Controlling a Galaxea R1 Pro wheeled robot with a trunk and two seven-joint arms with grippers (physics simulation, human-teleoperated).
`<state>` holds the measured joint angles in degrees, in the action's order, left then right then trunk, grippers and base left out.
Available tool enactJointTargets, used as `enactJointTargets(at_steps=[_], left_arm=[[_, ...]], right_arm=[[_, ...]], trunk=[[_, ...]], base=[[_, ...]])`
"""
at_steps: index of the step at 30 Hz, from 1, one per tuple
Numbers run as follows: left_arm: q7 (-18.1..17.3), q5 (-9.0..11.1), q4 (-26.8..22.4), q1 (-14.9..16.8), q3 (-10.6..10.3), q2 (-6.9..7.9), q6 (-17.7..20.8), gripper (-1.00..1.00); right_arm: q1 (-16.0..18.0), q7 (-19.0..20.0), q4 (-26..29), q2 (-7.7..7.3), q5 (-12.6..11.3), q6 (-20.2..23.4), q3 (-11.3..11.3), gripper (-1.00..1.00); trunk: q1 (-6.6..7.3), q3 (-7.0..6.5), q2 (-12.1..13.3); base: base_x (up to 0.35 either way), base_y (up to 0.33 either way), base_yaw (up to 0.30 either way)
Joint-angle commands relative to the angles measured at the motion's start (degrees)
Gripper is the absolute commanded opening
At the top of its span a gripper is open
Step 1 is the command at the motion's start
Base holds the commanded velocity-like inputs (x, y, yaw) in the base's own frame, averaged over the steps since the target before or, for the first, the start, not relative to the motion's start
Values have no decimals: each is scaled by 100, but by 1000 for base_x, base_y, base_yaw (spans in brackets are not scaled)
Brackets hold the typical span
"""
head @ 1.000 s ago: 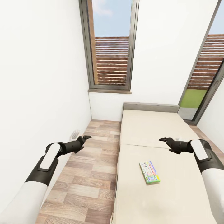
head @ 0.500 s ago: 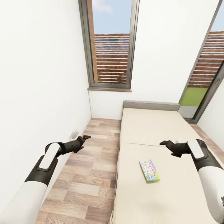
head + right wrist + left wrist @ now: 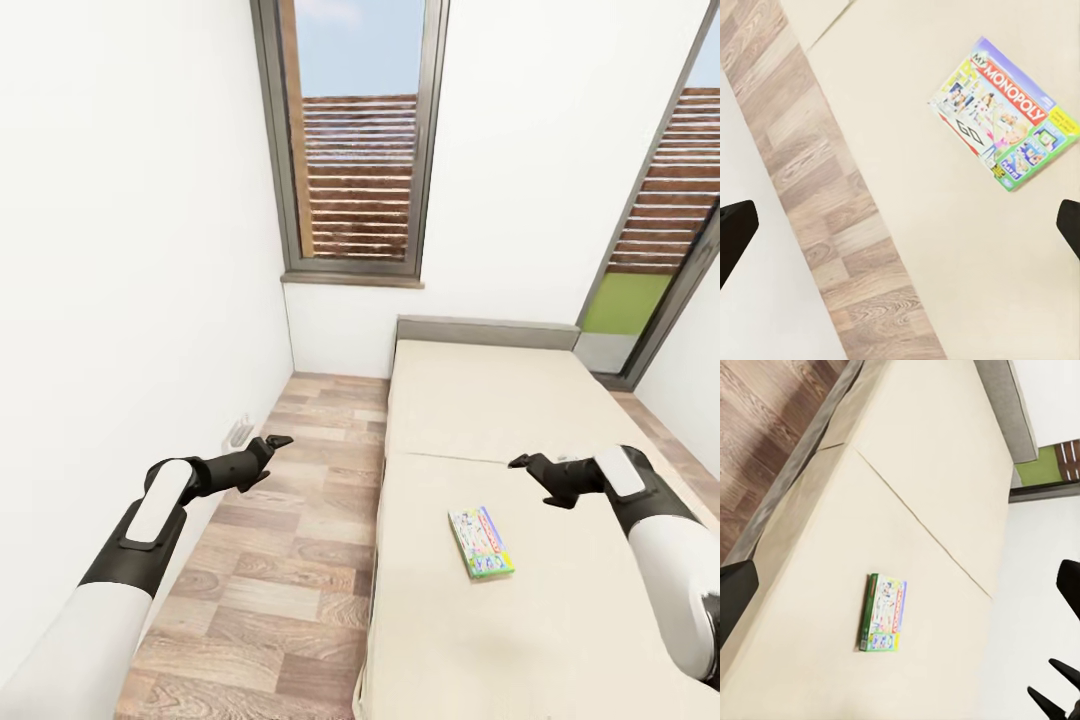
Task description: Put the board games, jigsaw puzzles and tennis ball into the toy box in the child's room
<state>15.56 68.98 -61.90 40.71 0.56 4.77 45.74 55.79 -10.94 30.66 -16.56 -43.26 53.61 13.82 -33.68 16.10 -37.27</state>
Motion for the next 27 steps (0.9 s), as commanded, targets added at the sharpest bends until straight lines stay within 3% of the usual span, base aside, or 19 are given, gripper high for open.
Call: enactJointTargets(at_steps=[1,27], left_arm=[[53,64,-6,3,5,-1,20,100],[54,63,0,6,5,-4,21,100]], right_arm=[[35,-58,-73,2,-61,-32,14,100],[165,-63,-371,5,-60,-245,15,100]], trunk=[[-1,18,-8],[-1,260,-8]], base=[[0,0,0],[0,0,0]])
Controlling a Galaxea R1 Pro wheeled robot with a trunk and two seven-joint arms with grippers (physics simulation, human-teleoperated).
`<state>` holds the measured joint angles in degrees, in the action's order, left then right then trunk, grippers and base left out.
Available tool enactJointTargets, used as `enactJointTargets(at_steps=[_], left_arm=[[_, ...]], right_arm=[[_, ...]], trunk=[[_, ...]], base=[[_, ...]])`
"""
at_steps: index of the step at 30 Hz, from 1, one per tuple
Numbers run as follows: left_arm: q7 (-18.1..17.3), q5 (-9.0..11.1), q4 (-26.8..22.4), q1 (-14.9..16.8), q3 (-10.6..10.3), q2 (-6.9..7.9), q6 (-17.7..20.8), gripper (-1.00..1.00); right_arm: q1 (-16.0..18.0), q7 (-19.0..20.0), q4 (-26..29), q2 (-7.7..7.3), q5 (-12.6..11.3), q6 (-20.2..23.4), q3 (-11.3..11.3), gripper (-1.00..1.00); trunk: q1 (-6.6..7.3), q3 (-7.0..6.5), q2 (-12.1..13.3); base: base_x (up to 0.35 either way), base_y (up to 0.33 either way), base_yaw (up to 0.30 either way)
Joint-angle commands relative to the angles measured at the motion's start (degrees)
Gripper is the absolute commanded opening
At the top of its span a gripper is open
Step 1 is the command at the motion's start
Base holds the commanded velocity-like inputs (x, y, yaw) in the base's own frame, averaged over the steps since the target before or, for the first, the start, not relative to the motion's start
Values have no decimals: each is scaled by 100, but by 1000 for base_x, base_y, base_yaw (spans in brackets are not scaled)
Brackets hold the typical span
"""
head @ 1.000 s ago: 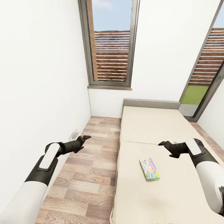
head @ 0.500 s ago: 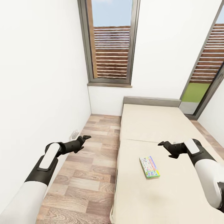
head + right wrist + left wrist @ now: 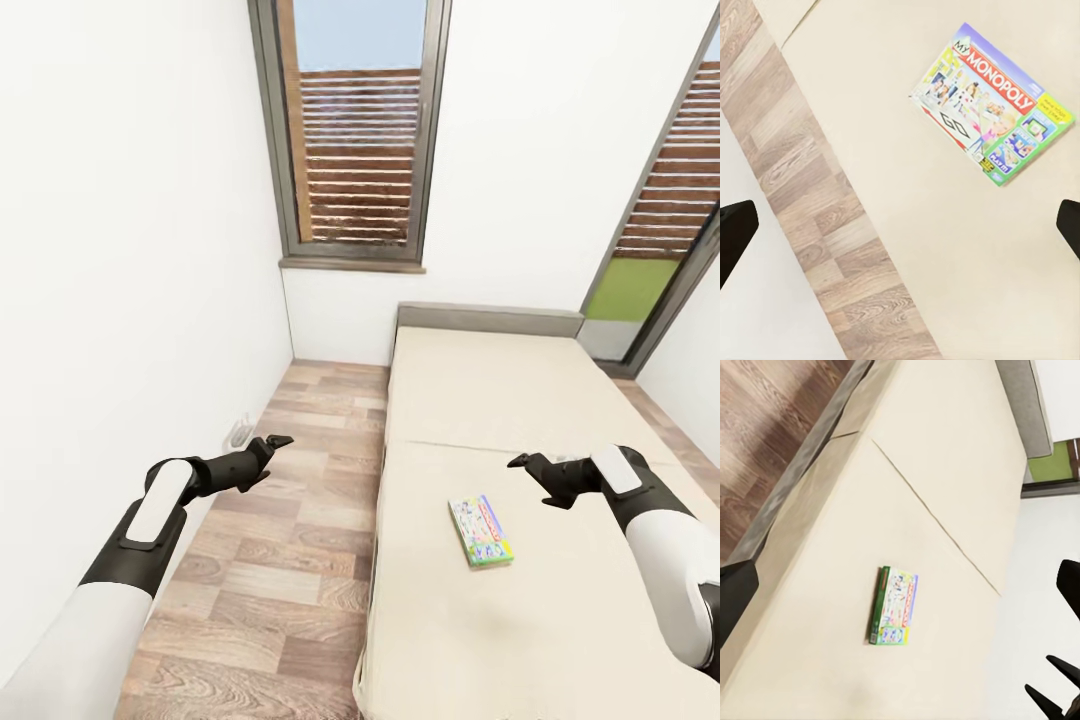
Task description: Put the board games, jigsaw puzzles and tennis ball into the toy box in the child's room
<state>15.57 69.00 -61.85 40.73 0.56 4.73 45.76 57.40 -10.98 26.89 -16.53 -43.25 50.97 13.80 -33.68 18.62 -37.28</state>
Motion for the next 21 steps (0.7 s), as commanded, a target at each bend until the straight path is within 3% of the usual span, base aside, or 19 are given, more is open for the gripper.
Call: enactJointTargets(at_steps=[1,21], left_arm=[[53,61,-6,4,5,-1,19,100],[65,58,18,5,5,-18,19,100]], right_arm=[[4,-58,6,2,-61,19,17,100],[24,2,-6,68,-61,-463,12,100]], trunk=[[-1,18,-8],[-1,204,-8]], base=[[0,0,0],[0,0,0]])
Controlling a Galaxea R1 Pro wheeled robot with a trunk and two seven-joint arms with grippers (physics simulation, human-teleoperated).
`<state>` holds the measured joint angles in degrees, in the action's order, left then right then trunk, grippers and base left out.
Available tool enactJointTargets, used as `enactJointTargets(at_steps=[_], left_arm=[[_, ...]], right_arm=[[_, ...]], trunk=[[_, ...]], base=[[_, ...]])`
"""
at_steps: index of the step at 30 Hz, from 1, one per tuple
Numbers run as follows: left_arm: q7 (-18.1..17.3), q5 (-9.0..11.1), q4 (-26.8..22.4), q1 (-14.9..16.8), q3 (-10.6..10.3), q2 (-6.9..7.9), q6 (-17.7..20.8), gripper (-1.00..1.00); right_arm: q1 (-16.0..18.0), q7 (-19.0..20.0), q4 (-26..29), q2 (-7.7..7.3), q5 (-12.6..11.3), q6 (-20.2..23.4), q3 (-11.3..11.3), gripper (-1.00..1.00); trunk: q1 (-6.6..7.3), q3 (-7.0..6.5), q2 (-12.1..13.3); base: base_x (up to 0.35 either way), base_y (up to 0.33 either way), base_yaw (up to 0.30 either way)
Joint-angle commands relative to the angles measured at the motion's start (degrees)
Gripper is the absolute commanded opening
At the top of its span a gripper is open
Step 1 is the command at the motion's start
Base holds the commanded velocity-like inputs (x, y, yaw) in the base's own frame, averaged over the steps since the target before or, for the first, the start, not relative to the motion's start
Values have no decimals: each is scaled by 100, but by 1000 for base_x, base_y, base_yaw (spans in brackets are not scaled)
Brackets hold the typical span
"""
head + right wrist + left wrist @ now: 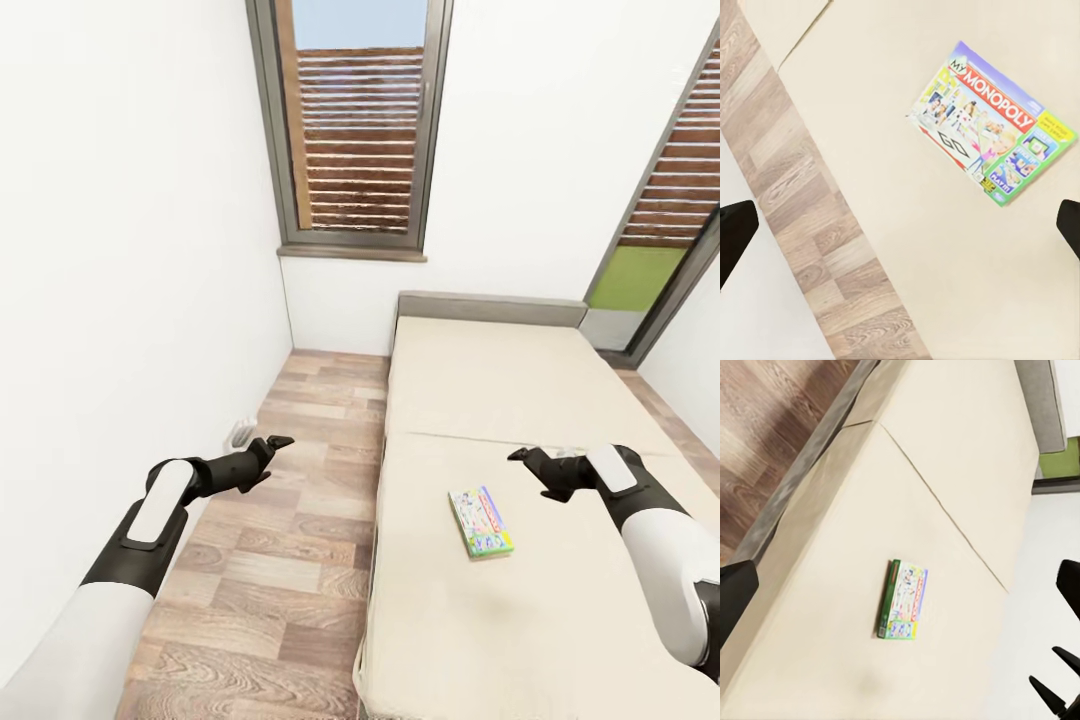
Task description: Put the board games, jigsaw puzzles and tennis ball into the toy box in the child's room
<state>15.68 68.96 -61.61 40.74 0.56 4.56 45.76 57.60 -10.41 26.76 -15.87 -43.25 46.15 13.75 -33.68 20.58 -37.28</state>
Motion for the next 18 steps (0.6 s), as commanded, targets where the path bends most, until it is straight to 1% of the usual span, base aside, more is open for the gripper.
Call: enactJointTargets(at_steps=[1,11,16,18], left_arm=[[58,60,-1,4,5,-4,18,100],[76,46,50,31,0,-41,14,100],[80,42,127,54,1,-59,17,100],[80,45,266,104,6,-66,18,100]], right_arm=[[4,-50,6,6,-60,-1,16,100],[34,-36,7,4,-60,-65,18,100],[162,-34,6,-16,-60,-78,20,100],[267,-36,-19,-22,-60,-85,21,100]], trunk=[[-1,18,-8],[-1,111,-8],[-1,157,-8],[-1,176,-8]], base=[[0,0,0],[0,0,0],[0,0,0],[0,0,0]])
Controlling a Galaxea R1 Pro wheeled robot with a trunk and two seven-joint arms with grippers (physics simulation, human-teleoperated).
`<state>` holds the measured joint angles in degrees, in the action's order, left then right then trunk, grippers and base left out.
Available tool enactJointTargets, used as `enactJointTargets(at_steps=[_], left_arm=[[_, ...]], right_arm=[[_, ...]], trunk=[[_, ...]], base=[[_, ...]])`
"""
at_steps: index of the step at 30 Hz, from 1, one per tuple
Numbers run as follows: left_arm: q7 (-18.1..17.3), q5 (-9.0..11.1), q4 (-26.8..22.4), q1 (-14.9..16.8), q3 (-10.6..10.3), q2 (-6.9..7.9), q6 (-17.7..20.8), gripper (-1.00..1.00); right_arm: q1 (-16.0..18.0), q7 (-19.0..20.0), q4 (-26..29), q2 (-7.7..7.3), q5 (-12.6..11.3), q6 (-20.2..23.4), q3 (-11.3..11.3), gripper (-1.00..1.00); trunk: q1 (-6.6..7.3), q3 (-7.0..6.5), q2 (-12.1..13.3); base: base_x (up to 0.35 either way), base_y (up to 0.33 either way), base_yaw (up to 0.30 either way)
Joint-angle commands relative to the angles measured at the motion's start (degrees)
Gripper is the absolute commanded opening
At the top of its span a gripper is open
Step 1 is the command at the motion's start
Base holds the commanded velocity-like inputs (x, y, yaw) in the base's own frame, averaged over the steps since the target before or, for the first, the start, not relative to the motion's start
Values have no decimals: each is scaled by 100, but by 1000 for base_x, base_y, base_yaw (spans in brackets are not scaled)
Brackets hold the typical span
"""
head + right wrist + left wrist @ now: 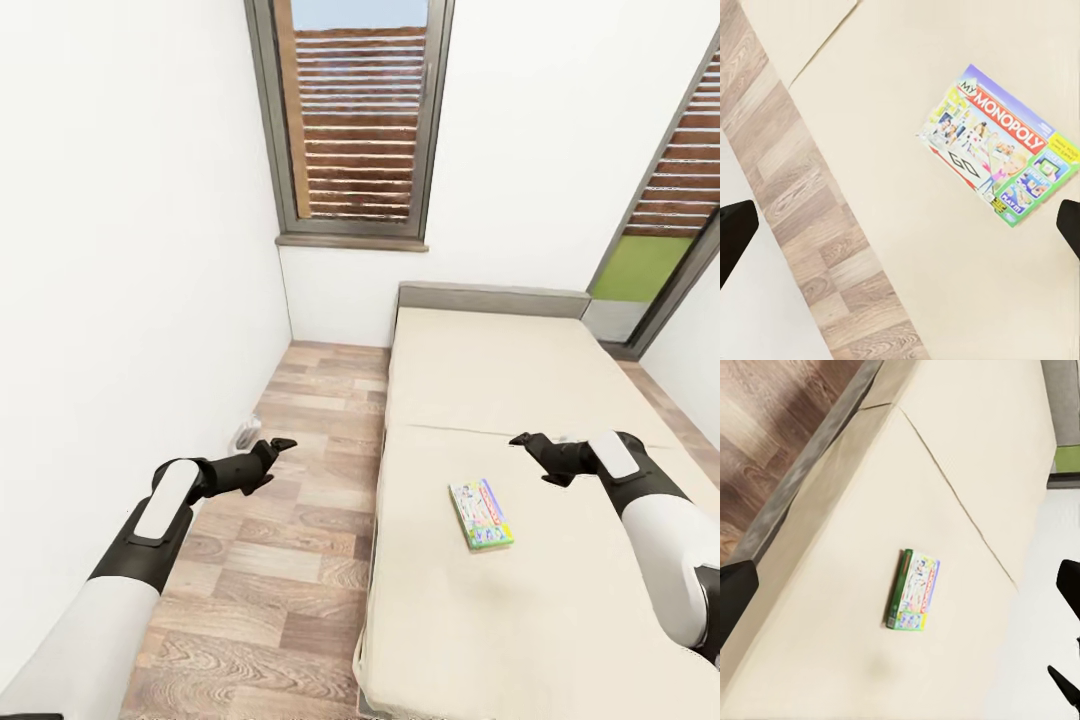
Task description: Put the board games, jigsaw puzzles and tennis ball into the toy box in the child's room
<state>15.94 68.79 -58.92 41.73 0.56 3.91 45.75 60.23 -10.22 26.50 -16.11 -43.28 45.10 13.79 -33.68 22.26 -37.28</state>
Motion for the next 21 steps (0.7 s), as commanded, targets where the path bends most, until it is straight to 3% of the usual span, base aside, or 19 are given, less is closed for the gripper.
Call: enactJointTargets(at_steps=[1,11,21], left_arm=[[54,63,-3,5,6,-1,19,100],[32,75,524,228,11,-12,21,100],[-18,90,631,270,0,-25,16,100]], right_arm=[[5,-55,6,2,-58,20,17,100],[180,-52,-263,20,-53,5,12,100],[214,-45,-409,30,-50,3,0,100]], trunk=[[-1,18,-7],[-1,111,-7],[-1,204,-7]], base=[[0,0,0],[0,0,0],[0,0,0]])
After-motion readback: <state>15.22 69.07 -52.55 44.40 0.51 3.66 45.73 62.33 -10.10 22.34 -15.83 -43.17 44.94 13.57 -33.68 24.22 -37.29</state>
